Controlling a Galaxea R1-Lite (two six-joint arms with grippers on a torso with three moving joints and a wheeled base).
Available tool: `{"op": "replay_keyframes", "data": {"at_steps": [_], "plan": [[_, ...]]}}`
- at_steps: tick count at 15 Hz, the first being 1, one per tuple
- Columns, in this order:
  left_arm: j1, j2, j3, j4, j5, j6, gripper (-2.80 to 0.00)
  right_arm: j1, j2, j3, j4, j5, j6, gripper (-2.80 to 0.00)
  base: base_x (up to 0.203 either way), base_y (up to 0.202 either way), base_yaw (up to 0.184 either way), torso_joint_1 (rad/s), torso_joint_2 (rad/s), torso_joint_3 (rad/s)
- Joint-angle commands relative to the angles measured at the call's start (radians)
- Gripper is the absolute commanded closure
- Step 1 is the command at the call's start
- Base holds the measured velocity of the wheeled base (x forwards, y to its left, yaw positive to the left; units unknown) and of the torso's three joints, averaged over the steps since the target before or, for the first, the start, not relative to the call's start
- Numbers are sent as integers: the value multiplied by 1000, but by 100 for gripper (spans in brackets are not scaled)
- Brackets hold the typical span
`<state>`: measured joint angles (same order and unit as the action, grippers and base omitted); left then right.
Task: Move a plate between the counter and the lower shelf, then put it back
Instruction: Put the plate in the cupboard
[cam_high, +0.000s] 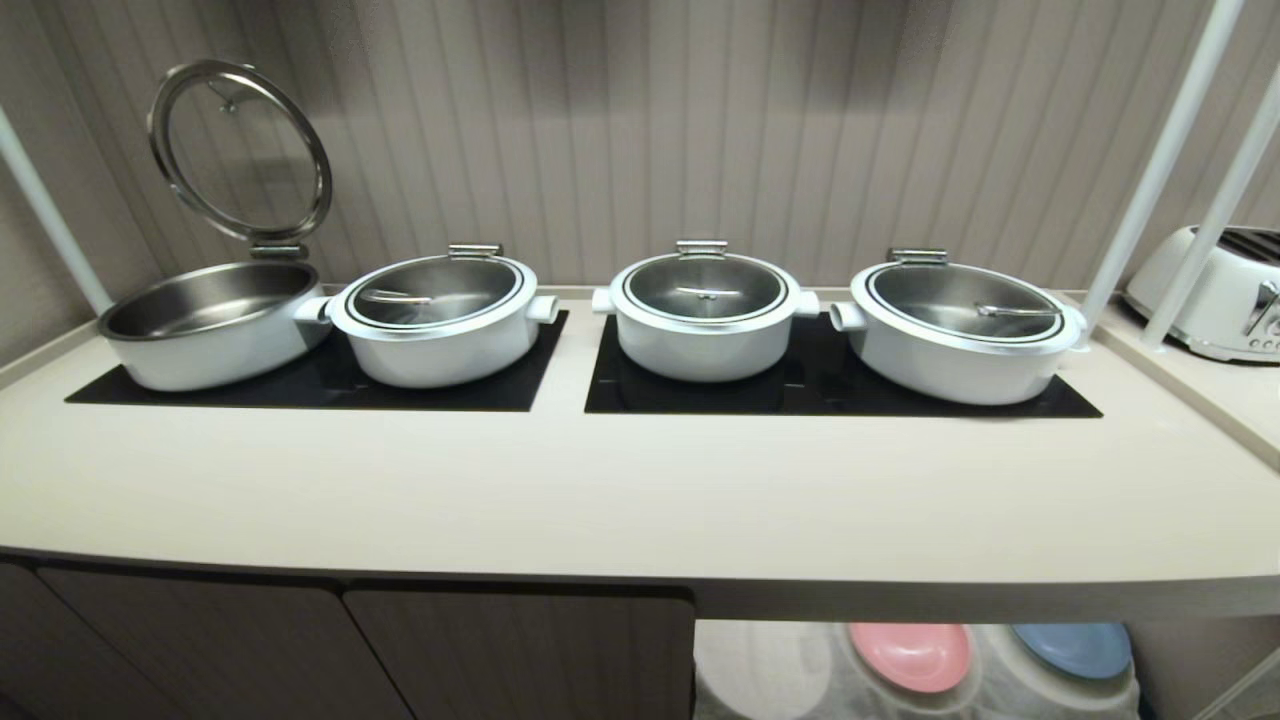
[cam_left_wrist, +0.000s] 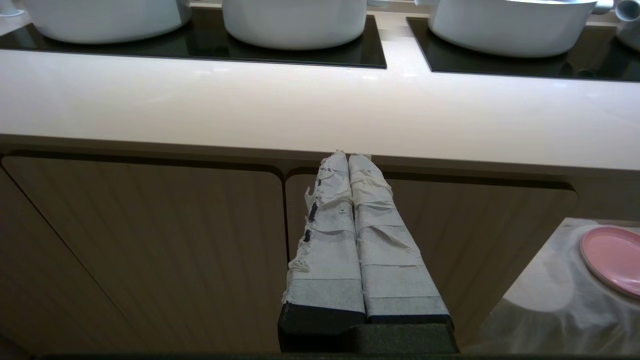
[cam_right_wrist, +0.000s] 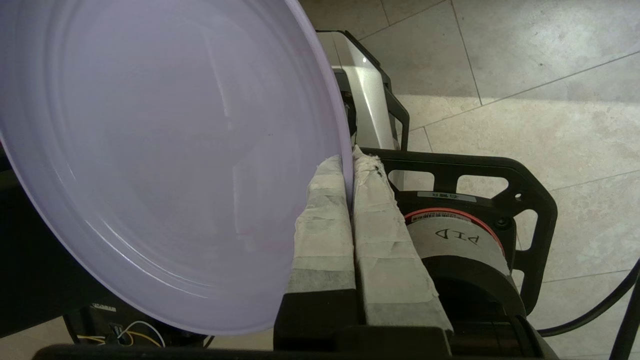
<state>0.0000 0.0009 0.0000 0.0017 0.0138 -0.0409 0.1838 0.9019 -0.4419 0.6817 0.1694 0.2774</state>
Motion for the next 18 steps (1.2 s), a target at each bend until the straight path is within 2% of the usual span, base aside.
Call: {"op": "replay_keyframes", "data": {"at_steps": [1, 18], "plan": [[1, 1, 0, 0, 0, -1, 0, 0, 1, 2, 4, 1, 2, 0, 0, 0, 0, 0, 0, 0], [0, 1, 0, 0, 0, -1, 0, 0, -1, 12, 4, 1, 2, 0, 0, 0, 0, 0, 0, 0]]}}
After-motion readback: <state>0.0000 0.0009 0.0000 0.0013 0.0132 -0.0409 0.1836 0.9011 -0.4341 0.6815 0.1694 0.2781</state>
